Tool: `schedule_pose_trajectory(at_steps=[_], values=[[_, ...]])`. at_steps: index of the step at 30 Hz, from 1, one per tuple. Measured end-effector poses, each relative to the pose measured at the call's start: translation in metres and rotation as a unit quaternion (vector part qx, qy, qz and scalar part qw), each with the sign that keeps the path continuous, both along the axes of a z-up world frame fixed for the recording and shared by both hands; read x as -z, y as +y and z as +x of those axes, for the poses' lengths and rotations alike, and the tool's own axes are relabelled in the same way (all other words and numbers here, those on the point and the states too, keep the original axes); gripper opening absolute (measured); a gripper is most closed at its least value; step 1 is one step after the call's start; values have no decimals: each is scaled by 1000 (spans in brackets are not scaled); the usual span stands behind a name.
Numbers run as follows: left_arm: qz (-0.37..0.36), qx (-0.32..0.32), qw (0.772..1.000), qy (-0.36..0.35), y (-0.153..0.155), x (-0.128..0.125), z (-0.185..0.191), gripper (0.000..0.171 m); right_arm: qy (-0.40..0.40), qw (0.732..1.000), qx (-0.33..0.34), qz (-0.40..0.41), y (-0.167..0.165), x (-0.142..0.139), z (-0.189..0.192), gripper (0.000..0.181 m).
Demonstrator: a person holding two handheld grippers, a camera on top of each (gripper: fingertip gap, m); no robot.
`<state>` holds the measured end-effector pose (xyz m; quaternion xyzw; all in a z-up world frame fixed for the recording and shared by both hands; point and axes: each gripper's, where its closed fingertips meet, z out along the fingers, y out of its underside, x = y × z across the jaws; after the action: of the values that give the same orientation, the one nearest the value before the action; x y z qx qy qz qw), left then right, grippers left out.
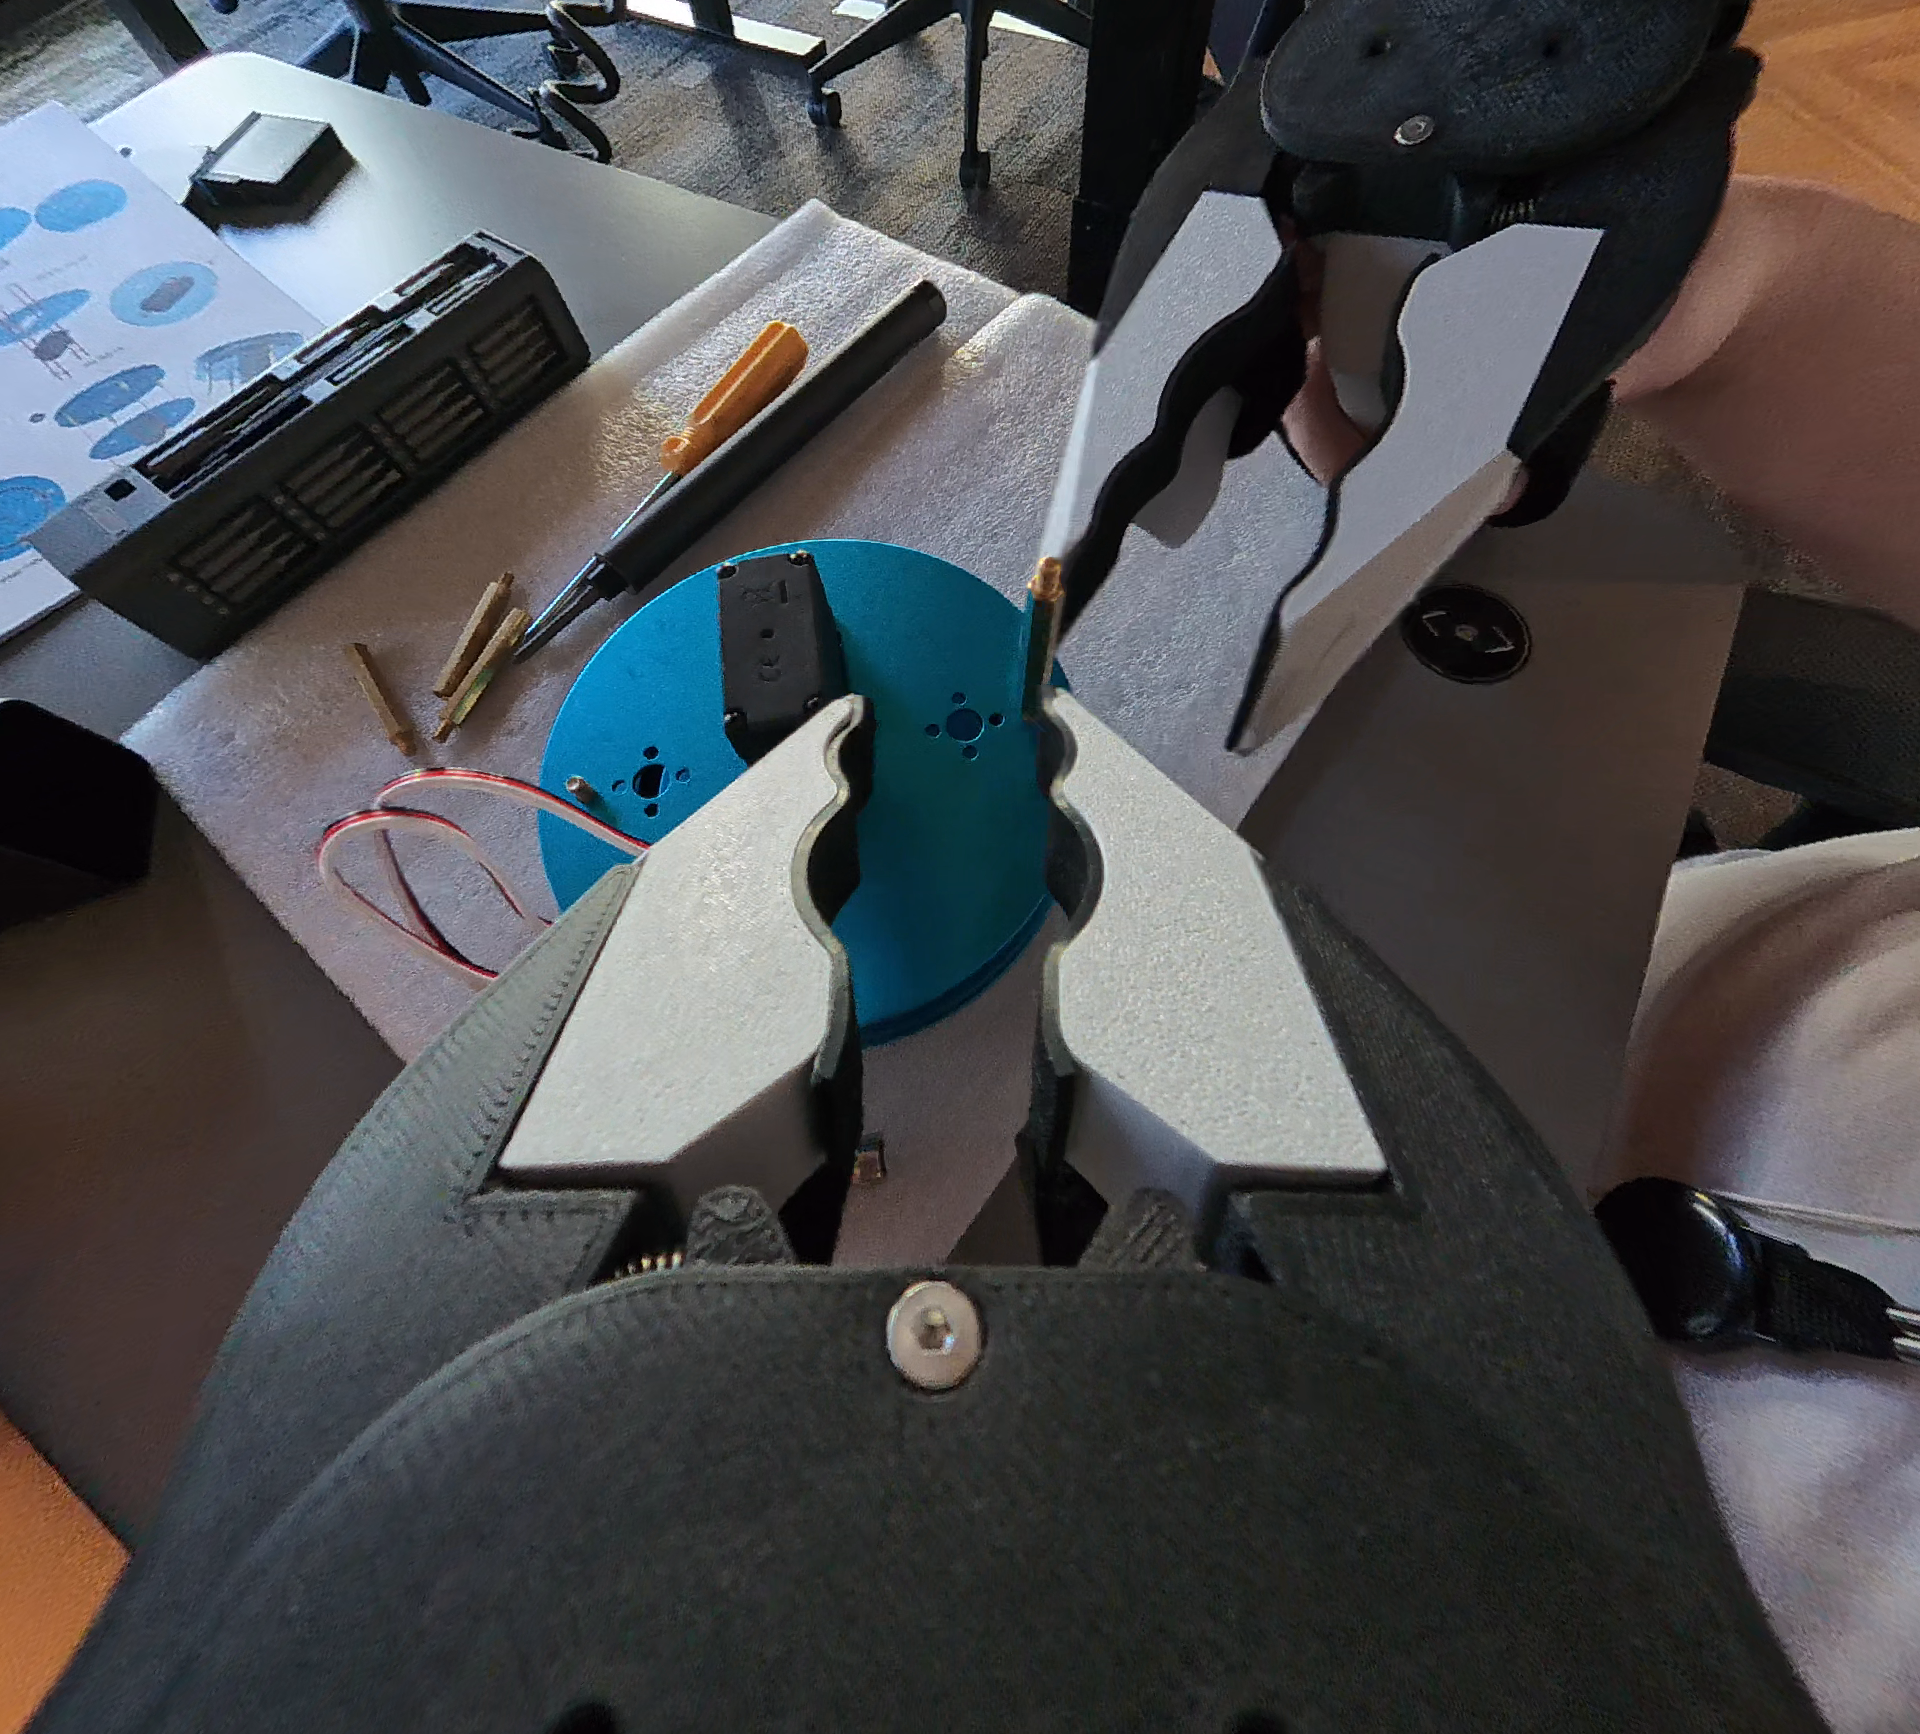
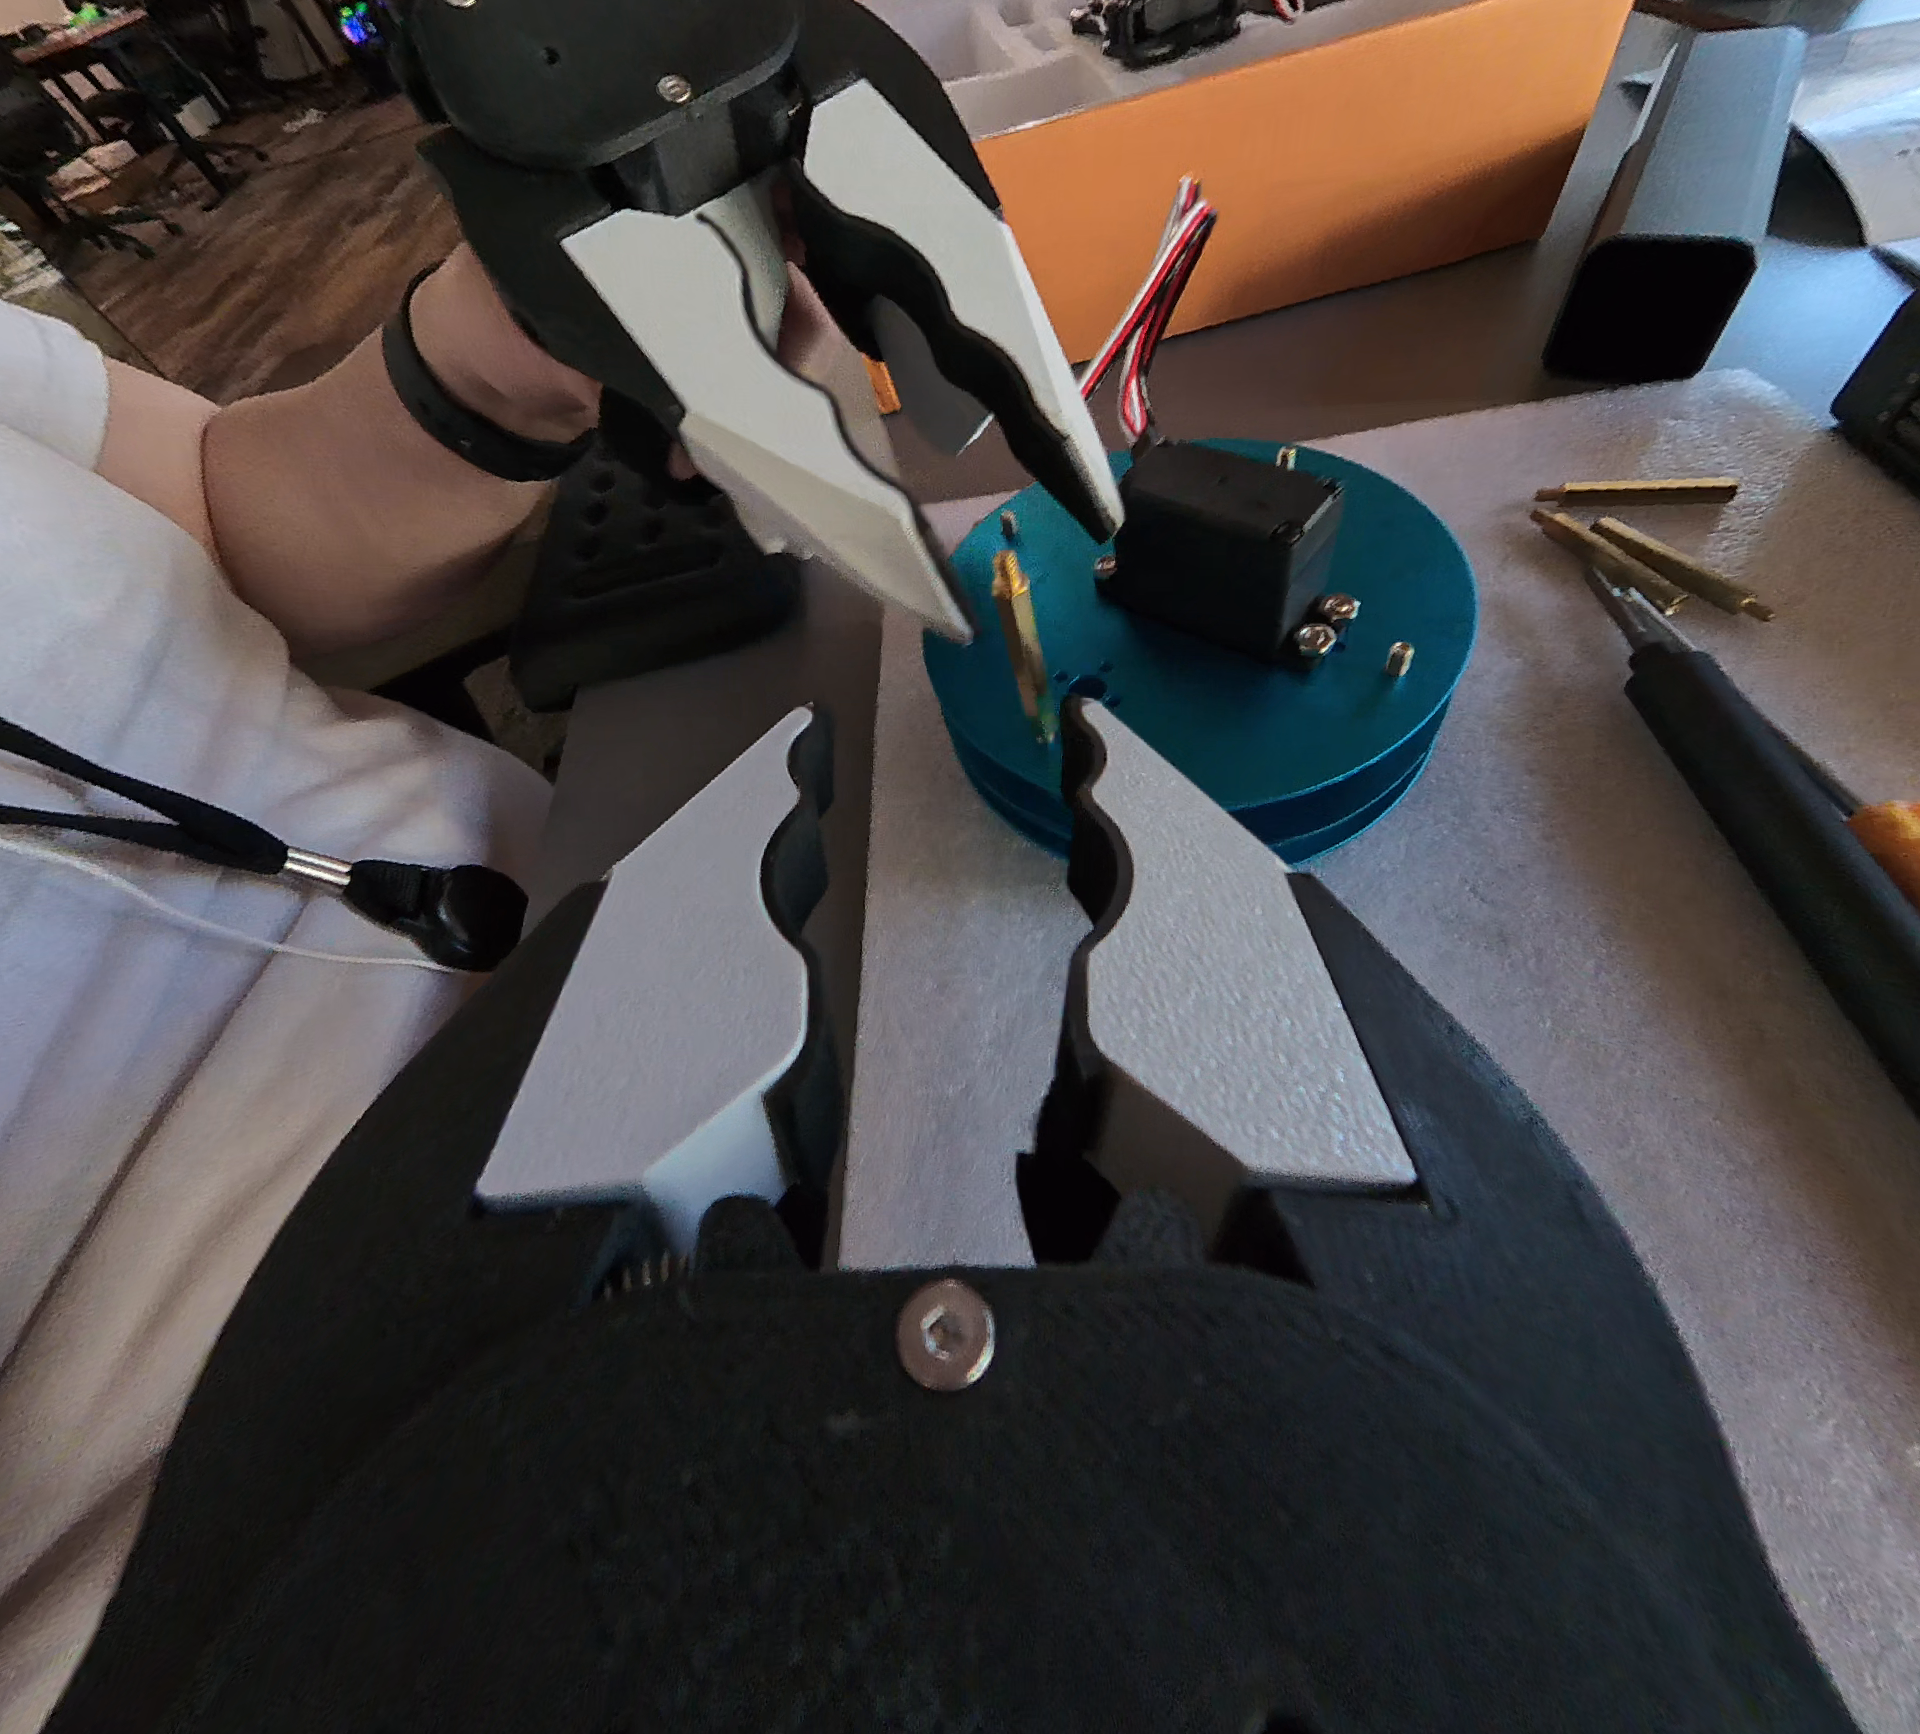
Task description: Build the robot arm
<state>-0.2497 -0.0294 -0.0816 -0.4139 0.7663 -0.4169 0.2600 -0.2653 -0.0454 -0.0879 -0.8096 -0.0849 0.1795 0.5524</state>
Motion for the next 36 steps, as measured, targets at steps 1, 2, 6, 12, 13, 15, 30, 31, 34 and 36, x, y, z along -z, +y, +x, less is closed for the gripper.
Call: schedule_pose_trajectory(at_steps=[1,2,6,12,13,15,30,31,34,36], values=[[2,4,1000,0,-2,-1,0,33,-3,1000,2,4,2,-1,1,44],[13,10,1000,1,-5,-1,0,36,-4,1000,1,5,4,-2,0,45],[113,29,993,12,-9,10,5,40,-5,1000,-8,1,5,2,-3,48],[217,24,976,-17,-6,16,12,38,1,1000,-16,4,3,2,-6,48],[223,23,974,-19,-7,16,12,38,0,1000,-16,3,3,3,-7,48],[230,22,973,-23,-6,16,12,39,-2,1000,-15,2,3,3,-7,48],[70,-1,998,8,-6,5,3,38,-23,1000,-1,-7,9,7,-6,56],[67,-7,998,8,-4,5,5,34,-27,1000,-4,-8,9,8,-7,56],[72,-18,997,12,3,5,6,24,-28,999,-8,-14,4,8,-9,53],[74,-25,997,11,8,5,3,19,-22,1000,-4,-17,1,7,-6,51]])
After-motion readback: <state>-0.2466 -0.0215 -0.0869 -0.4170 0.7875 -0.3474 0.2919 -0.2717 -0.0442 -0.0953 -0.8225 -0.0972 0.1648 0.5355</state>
